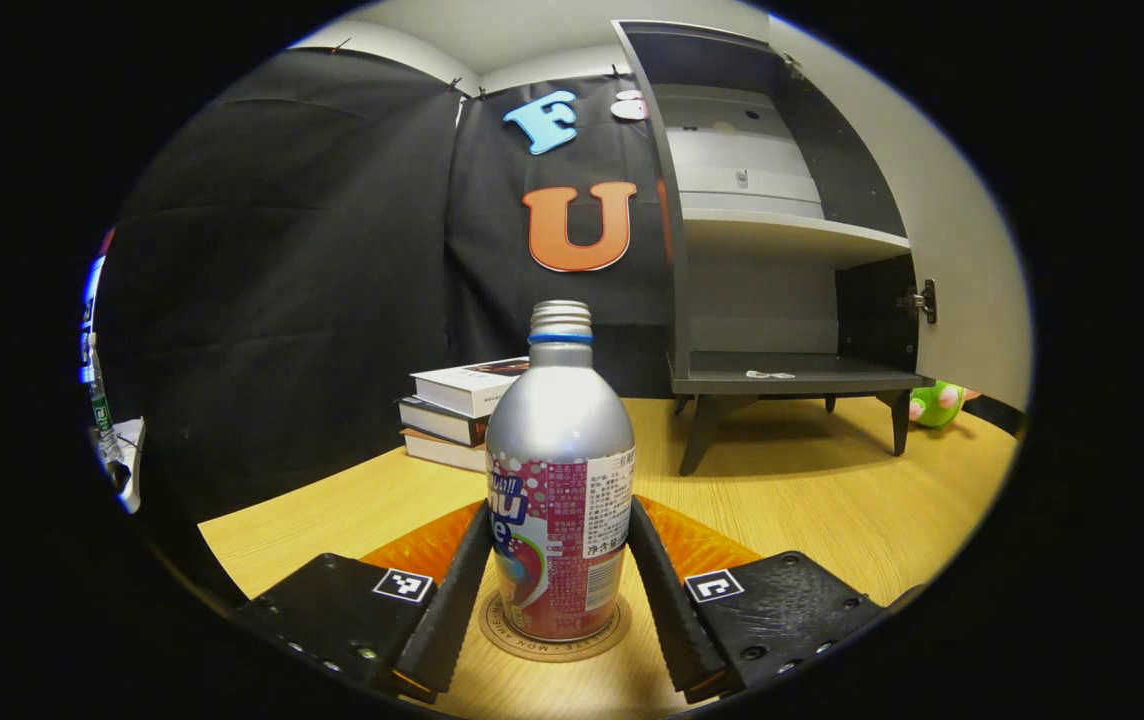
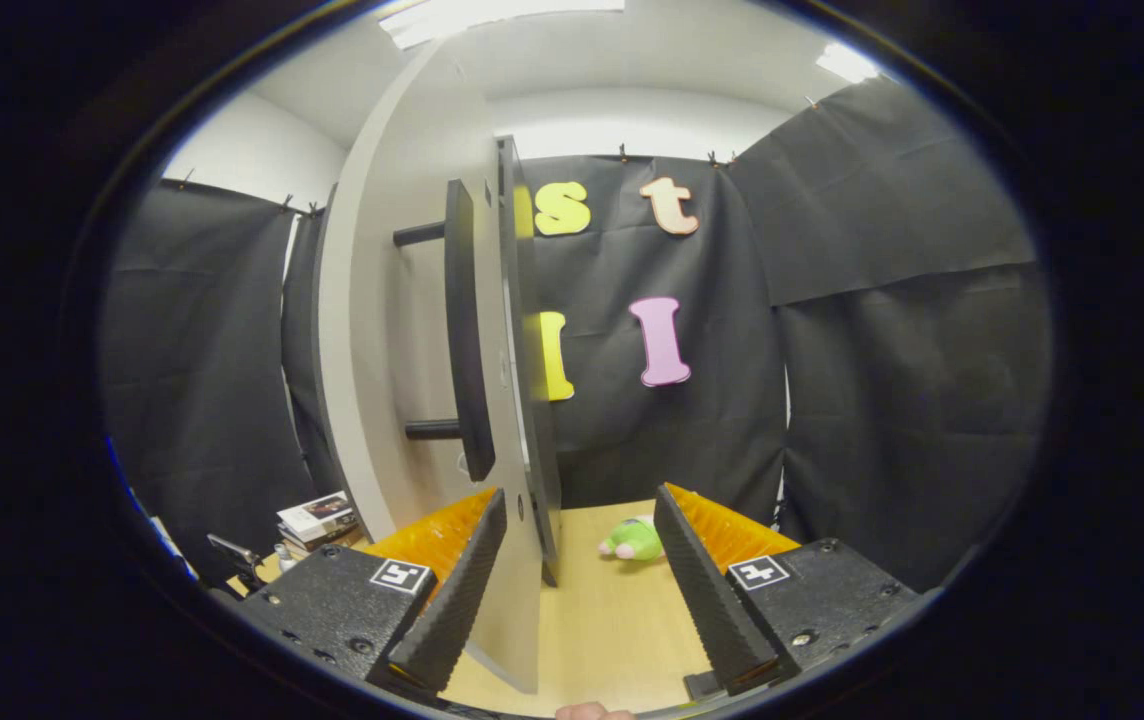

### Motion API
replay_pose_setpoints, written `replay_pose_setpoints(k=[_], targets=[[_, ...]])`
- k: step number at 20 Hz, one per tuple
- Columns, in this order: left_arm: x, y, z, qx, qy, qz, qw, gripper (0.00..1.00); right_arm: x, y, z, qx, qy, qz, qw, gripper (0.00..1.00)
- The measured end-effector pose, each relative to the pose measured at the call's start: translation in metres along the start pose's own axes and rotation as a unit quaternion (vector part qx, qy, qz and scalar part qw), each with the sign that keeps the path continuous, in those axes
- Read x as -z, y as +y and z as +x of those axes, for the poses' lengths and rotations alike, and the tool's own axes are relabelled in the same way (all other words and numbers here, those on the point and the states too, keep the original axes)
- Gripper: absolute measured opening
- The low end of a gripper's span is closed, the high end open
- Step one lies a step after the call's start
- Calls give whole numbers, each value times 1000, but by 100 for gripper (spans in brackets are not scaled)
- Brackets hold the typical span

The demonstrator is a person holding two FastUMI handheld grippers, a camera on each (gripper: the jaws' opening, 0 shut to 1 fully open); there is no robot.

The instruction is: Open the cabinet door with the right hand, grasp the bottle in the cabinet with the left hand and place it on the coaster, then close the cabinet door with the right hand.

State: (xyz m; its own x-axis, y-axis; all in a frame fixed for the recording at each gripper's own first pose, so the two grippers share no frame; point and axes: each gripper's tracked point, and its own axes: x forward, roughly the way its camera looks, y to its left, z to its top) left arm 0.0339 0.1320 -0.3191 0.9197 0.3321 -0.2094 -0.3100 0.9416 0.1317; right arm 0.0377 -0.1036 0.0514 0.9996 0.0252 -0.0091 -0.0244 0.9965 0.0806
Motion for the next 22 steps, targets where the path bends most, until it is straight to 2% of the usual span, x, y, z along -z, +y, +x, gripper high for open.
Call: replay_pose_setpoints(k=[8,9,10,13,14,15,18,21,22], targets=[[12,-1,-3,19,18,-1,1000,81,-1,1,5,0,0,-5,1000,94],[11,-1,-4,20,17,0,1000,92,-2,1,4,0,0,-6,1000,93],[11,-2,-4,22,17,1,1000,81,-1,1,4,0,0,-5,1000,93],[12,-3,-6,26,17,5,1000,83,-1,1,4,0,0,-3,1000,94],[12,-3,-6,26,17,5,999,94,-1,1,4,0,0,-3,1000,89],[10,-2,-7,27,16,6,999,85,-1,1,4,0,0,-4,1000,94],[-7,1,-11,22,-4,9,1000,93,-1,2,2,1,-1,-7,1000,93],[-46,3,-21,23,-42,3,999,94,-1,1,1,1,-3,-9,1000,93],[-66,7,-28,16,-64,0,998,95,-1,2,1,1,-4,-9,1000,89]])
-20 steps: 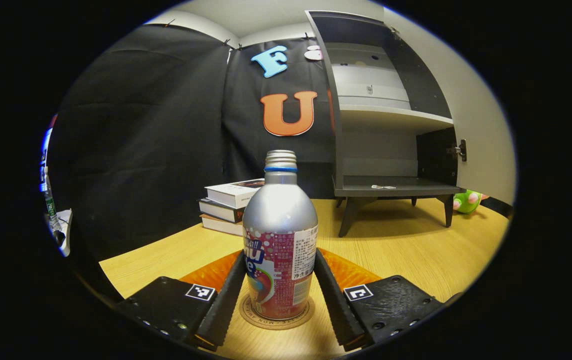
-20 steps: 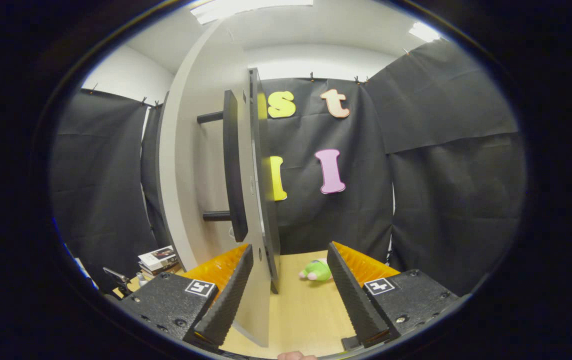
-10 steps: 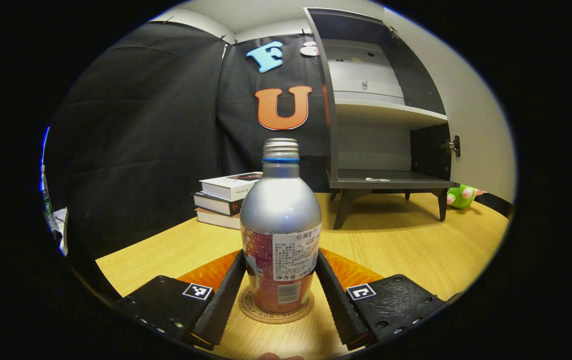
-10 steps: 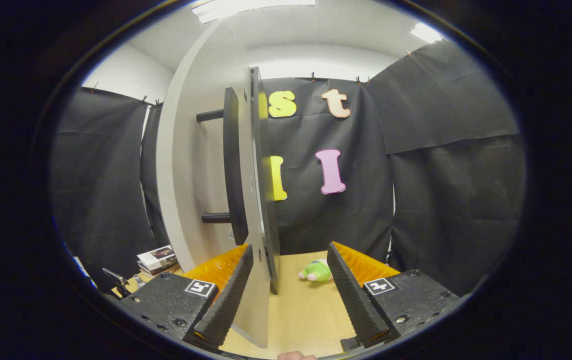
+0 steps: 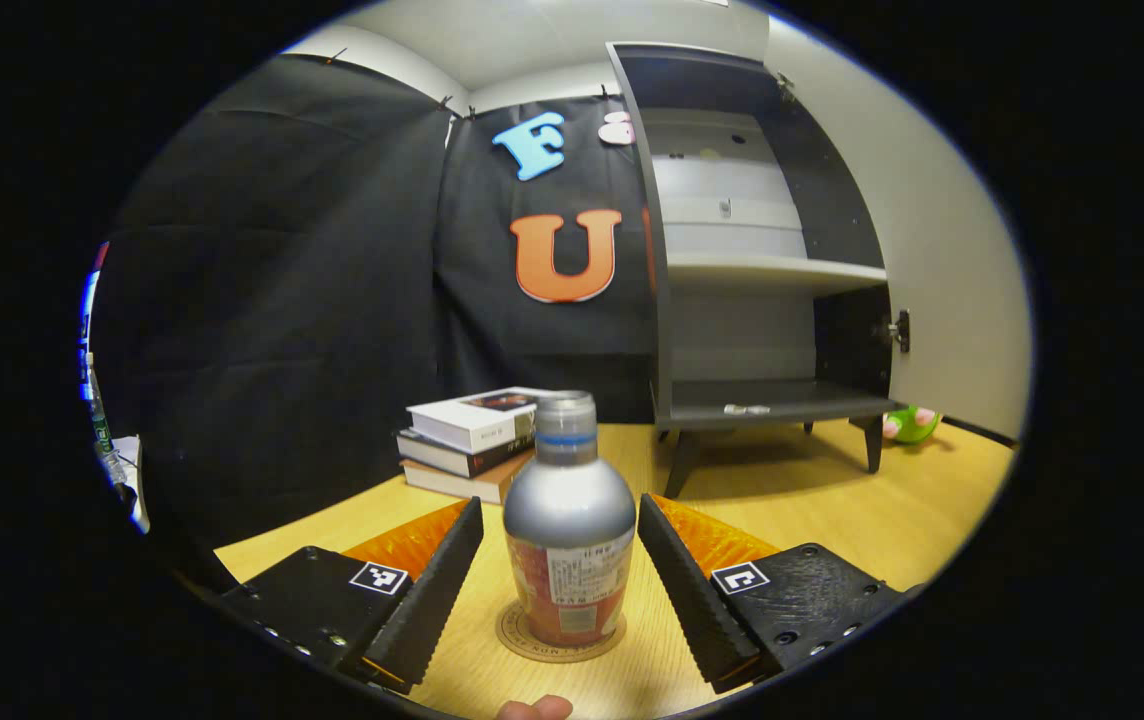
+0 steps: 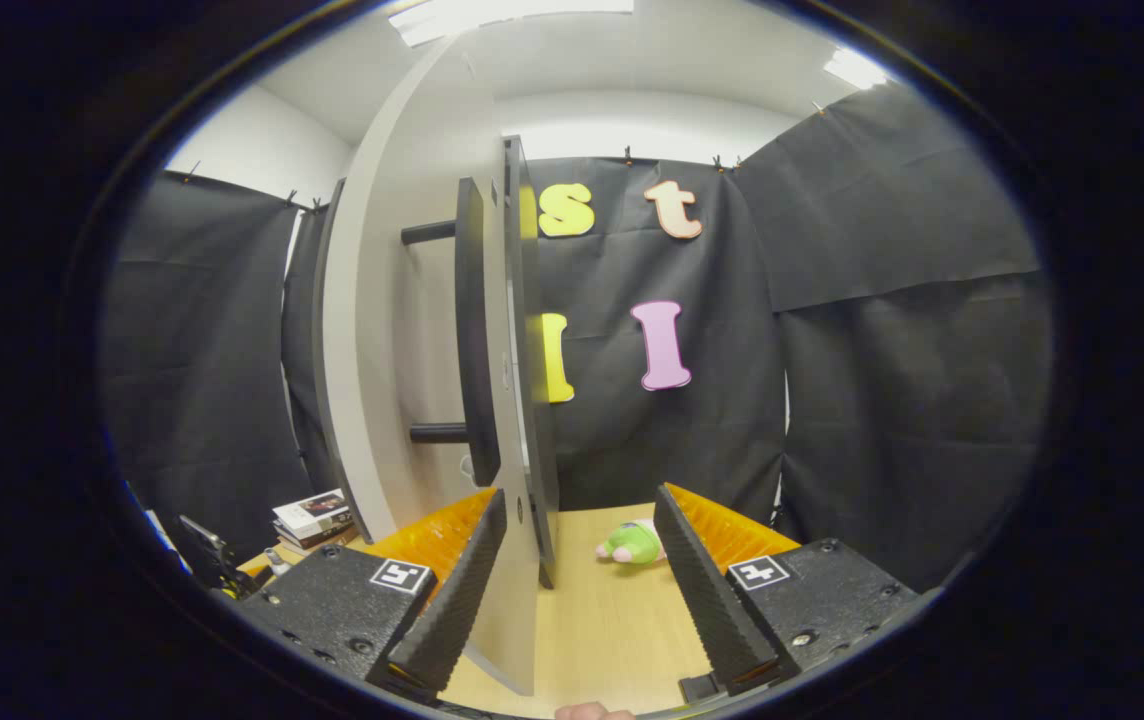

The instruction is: Open the cabinet door with the right hand, grasp the bottle in the cabinet with the left hand and place it on the coaster, then close the cabinet door with the right hand.

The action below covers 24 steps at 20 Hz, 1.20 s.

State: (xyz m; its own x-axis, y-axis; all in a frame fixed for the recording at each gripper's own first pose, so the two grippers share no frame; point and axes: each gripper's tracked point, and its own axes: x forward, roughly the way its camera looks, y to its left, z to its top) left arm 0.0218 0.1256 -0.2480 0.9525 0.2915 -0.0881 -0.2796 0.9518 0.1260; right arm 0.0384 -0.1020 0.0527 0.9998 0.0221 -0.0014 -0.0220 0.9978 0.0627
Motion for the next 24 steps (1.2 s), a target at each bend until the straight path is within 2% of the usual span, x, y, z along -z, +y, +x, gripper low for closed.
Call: replay_pose_setpoints(k=[1,4,7,10,12,14,18,19,20,24], targets=[[-21,3,-6,-8,-19,-4,1000,94,0,0,-1,0,-1,0,1000,93],[-79,2,-25,-7,-52,-15,999,94,-6,-5,-2,13,-13,3,1000,94],[-133,-6,-41,11,-51,-8,999,94,-11,-8,-3,15,-25,16,999,94],[-165,-25,-53,44,-30,-16,998,94,-10,-14,-7,18,-28,24,999,95],[-182,-35,-63,61,-18,-30,998,94,-14,-22,-12,28,-37,25,999,95],[-197,-39,-68,61,-18,-34,997,94,-26,-30,-16,34,-55,28,998,95],[-215,-46,-75,67,-10,-19,998,94,-47,-35,-9,29,-72,30,997,95],[-218,-48,-77,71,-12,-17,997,94,-50,-34,-6,25,-74,29,996,92],[-221,-52,-79,76,-15,-16,997,94,-52,-32,-3,20,-76,31,996,95],[-215,-67,-88,91,-19,-10,996,94,-56,-26,-2,14,-87,37,995,94]])
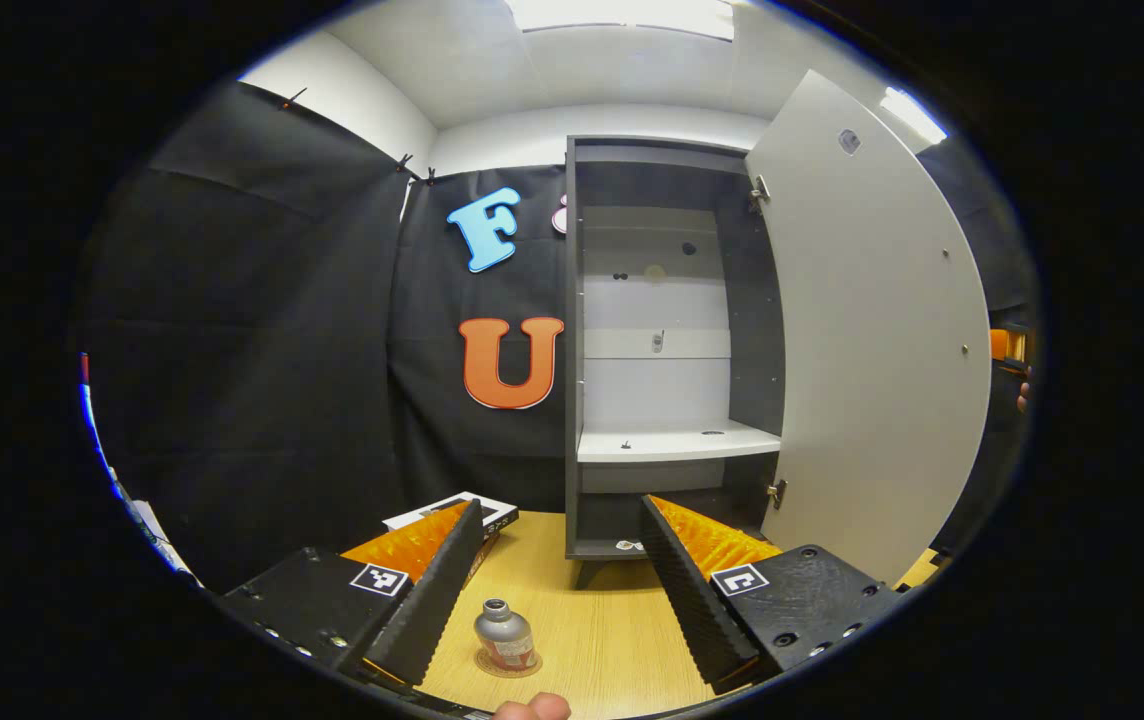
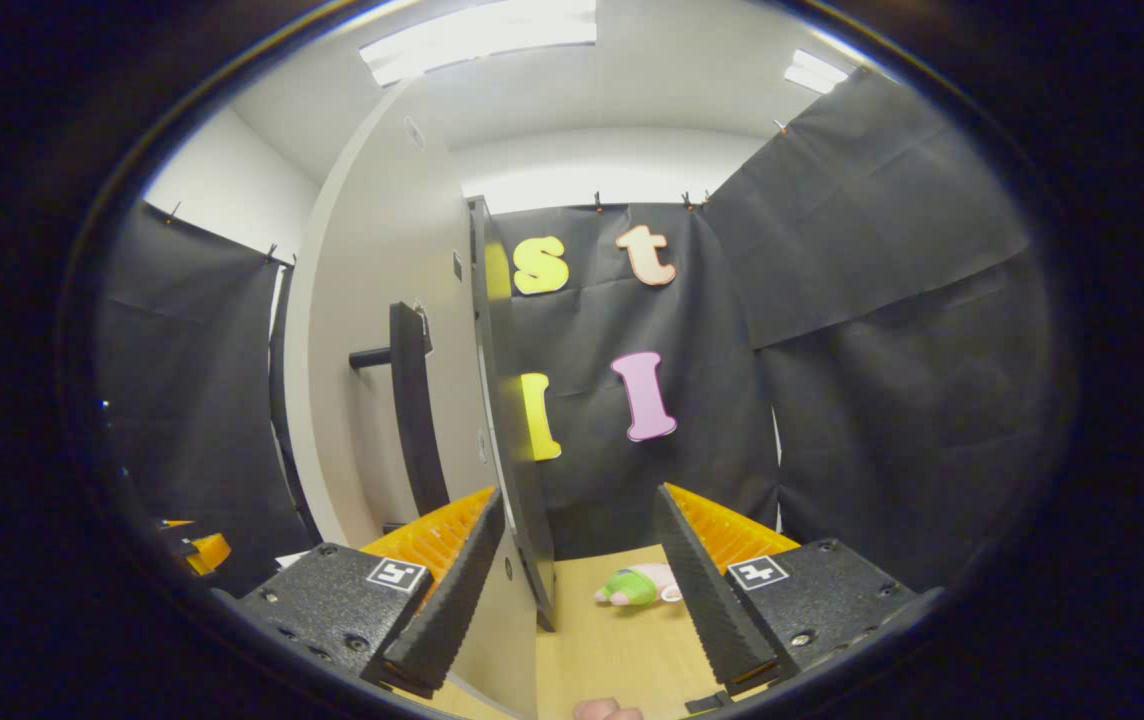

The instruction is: Open the cabinet door with the right hand, grasp the bottle in the cabinet with the left hand and place it on the coaster, then close the cabinet door with the right hand.

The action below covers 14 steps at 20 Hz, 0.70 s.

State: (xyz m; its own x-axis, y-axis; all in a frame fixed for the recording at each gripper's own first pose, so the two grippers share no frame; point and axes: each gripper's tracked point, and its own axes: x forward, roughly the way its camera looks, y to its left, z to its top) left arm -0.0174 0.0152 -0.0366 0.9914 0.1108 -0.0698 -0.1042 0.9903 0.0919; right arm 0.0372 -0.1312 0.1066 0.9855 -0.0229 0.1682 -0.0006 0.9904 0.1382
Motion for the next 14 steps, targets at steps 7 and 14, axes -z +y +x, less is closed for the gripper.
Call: replay_pose_setpoints(k=[7,14], targets=[[5,-14,-4,21,5,14,1000,94,2,27,2,-45,14,6,999,92],[16,-6,-4,23,15,14,1000,94,14,89,4,-113,26,7,993,92]])
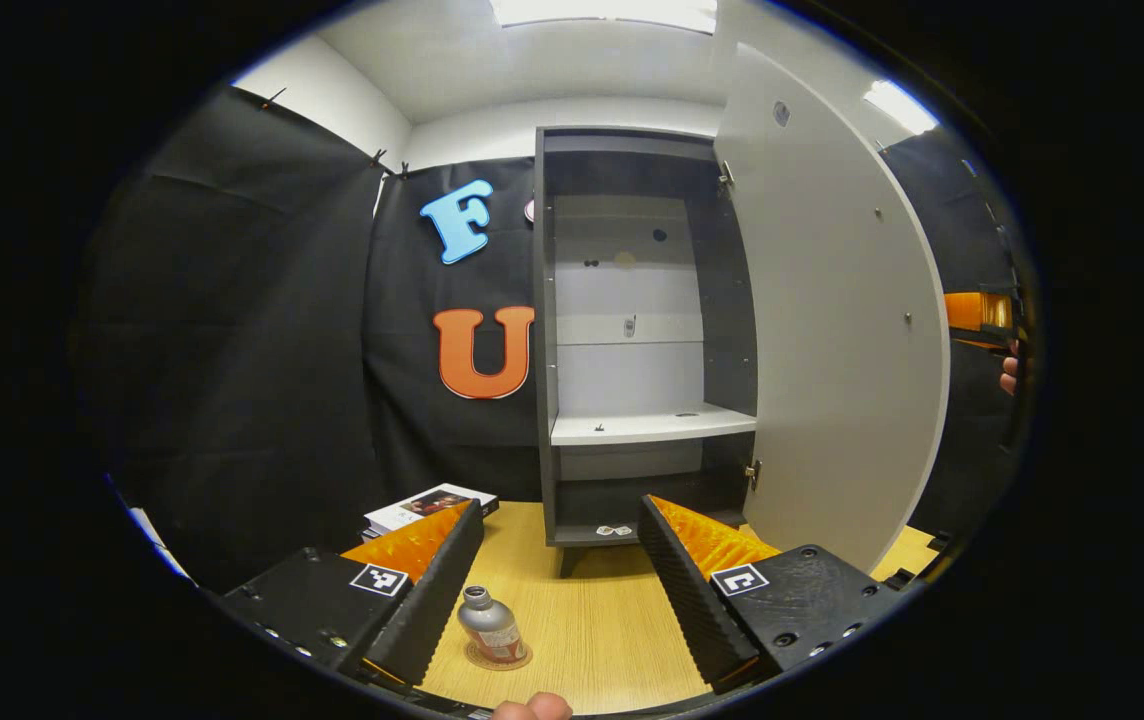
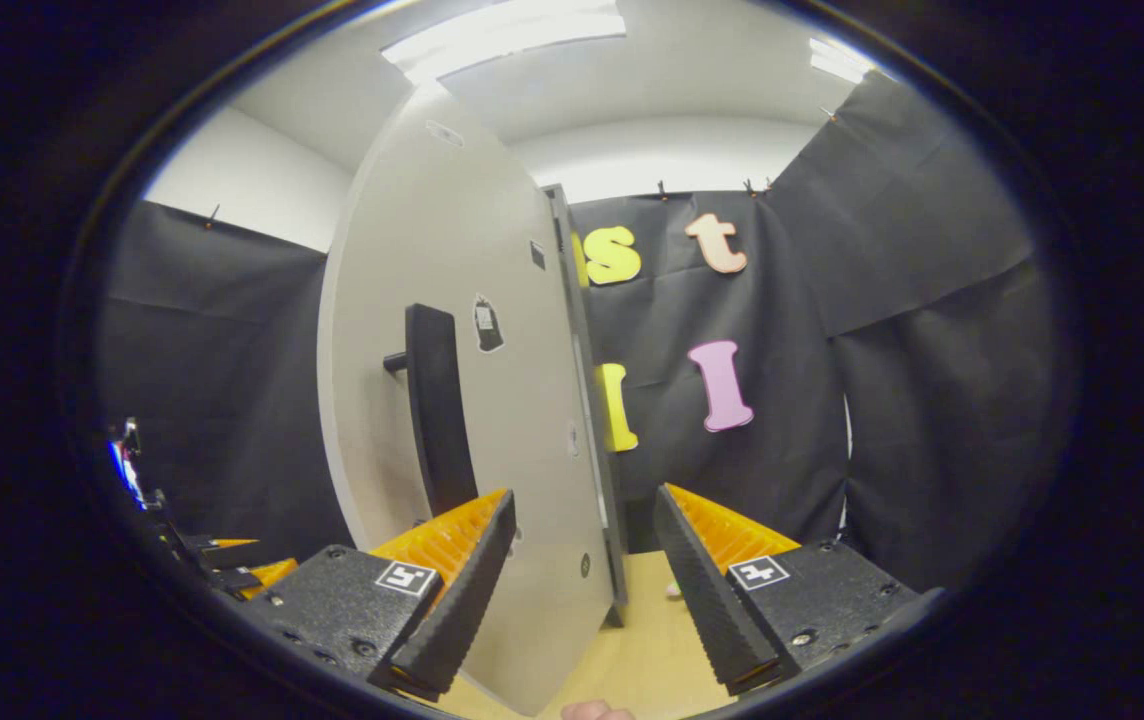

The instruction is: Open the cabinet door with the right hand, grasp the bottle in the cabinet with the left hand and place it on the coaster, then close the cabinet door with the right hand.

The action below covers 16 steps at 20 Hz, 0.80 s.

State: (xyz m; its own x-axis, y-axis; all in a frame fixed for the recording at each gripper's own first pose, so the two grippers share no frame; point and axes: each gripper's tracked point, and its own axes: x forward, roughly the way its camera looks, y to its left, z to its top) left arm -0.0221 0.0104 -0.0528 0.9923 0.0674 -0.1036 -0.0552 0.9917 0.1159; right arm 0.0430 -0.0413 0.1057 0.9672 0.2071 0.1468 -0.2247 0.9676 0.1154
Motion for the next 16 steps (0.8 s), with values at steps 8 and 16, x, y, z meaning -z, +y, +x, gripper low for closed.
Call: replay_pose_setpoints(k=[8,16], targets=[[4,17,6,-4,7,4,1000,94,9,46,15,-33,0,-1,999,92],[8,26,16,3,8,5,1000,94,16,89,43,-67,5,-4,998,85]])
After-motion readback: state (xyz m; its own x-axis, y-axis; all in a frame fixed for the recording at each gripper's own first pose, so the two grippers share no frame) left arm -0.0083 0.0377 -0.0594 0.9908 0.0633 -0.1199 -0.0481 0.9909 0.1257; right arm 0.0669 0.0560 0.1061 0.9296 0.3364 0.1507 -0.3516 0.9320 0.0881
